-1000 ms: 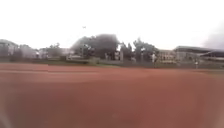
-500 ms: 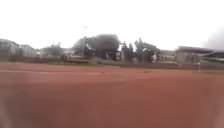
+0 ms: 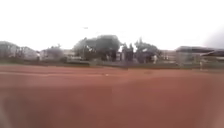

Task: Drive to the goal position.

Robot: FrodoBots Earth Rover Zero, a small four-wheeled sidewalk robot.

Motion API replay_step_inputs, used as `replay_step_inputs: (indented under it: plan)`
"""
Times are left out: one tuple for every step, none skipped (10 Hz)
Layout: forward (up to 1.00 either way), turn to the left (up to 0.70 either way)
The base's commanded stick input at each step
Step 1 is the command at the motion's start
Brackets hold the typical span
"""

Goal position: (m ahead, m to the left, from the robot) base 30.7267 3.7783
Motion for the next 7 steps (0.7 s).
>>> replay_step_inputs:
  plan:
    - [0.70,0.00]
    - [0.70,0.00]
    - [0.70,0.00]
    - [0.70,0.00]
    - [0.70,0.00]
    - [0.70,0.00]
    - [0.70,0.00]
